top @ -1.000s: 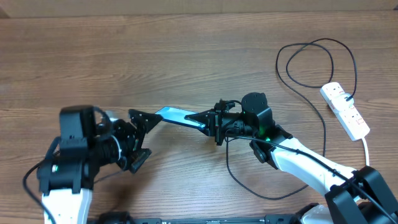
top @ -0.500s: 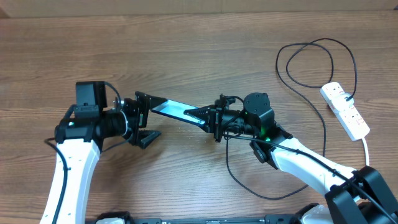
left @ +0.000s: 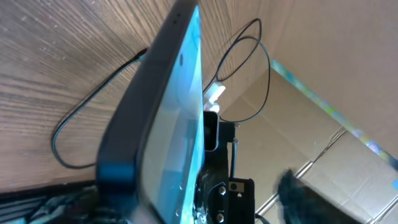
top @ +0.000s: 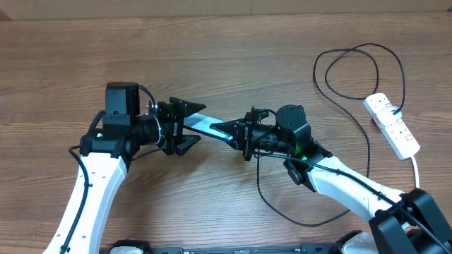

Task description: Plug charger to phone and switch on socket

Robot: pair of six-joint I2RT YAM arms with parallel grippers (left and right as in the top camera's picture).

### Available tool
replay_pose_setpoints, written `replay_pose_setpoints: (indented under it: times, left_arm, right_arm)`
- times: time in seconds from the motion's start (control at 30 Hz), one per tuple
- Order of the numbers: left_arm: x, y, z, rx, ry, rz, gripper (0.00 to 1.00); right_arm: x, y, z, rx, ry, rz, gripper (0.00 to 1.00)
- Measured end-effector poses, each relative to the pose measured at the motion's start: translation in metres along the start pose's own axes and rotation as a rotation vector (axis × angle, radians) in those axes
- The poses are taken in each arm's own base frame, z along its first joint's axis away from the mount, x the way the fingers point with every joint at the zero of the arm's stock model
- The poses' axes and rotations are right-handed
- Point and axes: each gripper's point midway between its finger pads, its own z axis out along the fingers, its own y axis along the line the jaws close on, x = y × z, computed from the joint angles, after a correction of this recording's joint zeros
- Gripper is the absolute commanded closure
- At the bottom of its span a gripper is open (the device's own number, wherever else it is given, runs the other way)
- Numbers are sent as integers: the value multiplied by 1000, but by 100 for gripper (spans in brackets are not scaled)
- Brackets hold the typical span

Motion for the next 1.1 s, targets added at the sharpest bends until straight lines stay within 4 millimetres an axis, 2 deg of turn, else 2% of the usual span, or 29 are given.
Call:
replay_pose_setpoints:
  times: [0.1, 0.17, 0.5, 0.67, 0.97, 1.1]
  left_arm:
    - [0, 0, 0, -1, -2, -8, 52]
    - [1, 0, 1, -3, -1, -11, 56]
    - [3, 6, 12, -44, -45, 17, 59]
    - [-2, 7, 12, -50, -81, 8, 69]
    - [-7, 8, 11, -51, -107, -10, 73]
    - [-8, 8, 11, -51, -112, -22, 81]
  right_arm:
    - [-1, 0, 0, -2, -5, 0, 96]
    - [-1, 0, 0, -3, -6, 1, 96]
    - [0, 0, 0, 0, -3, 1, 96]
    - [1, -1, 1, 3, 1, 0, 96]
    - [1, -1, 1, 3, 1, 0, 96]
    - [1, -1, 1, 3, 1, 0, 96]
